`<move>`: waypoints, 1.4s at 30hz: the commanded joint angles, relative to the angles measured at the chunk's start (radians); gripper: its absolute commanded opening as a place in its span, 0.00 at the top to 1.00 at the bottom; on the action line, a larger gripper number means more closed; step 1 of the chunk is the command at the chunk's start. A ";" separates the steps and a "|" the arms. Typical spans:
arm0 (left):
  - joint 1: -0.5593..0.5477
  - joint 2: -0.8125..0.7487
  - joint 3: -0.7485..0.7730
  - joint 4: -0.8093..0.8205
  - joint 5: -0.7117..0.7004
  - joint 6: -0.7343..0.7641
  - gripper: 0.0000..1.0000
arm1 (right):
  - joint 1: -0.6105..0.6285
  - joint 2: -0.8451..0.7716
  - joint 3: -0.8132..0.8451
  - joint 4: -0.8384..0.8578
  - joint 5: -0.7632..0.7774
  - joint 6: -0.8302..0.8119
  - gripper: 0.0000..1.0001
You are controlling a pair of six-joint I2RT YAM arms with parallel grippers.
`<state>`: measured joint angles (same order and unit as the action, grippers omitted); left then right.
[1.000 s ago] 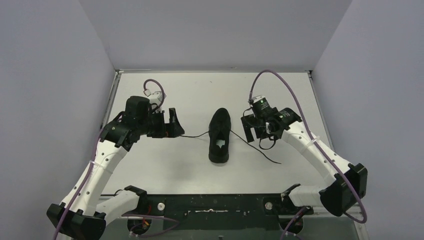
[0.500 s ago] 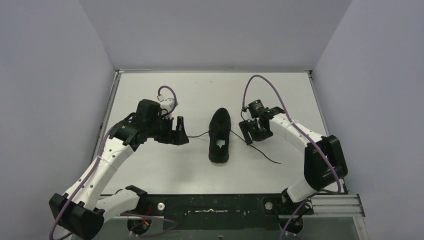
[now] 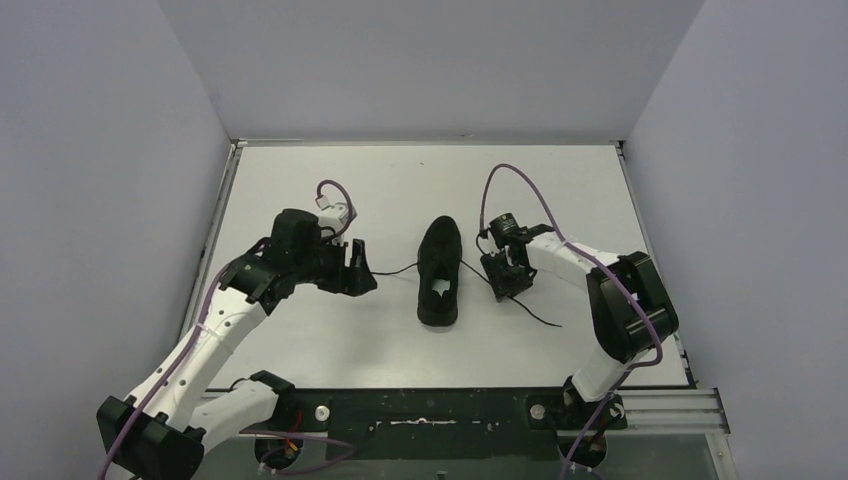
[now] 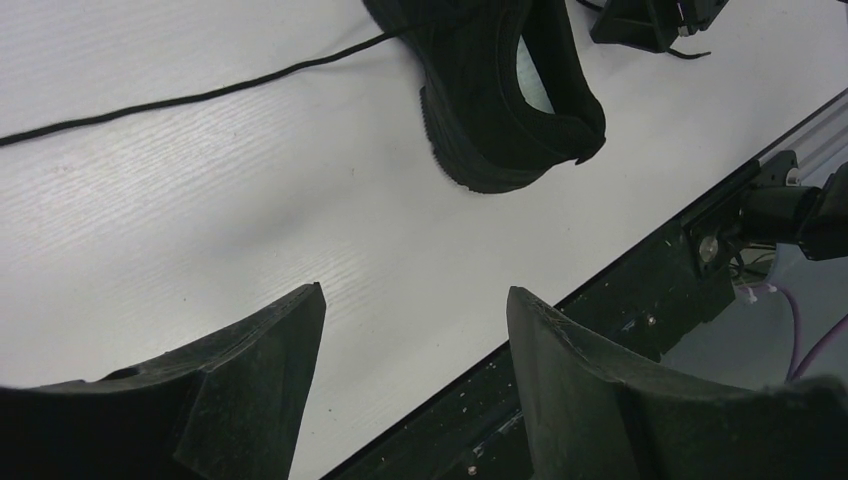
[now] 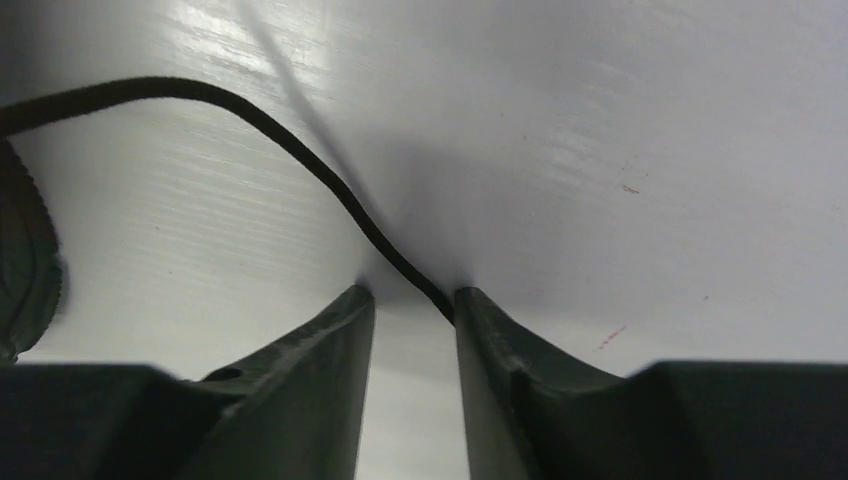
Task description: Tie the shoes
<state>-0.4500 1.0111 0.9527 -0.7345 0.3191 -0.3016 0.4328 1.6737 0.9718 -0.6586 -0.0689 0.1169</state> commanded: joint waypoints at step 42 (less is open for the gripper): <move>0.033 0.744 0.027 0.804 0.327 0.437 0.83 | 0.041 -0.424 0.258 -0.284 -0.201 0.210 1.00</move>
<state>-0.4274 1.8118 0.9493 0.0235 0.6746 0.1471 0.4686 1.2934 1.1824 -0.9333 -0.2256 0.2680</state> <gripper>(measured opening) 0.231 0.022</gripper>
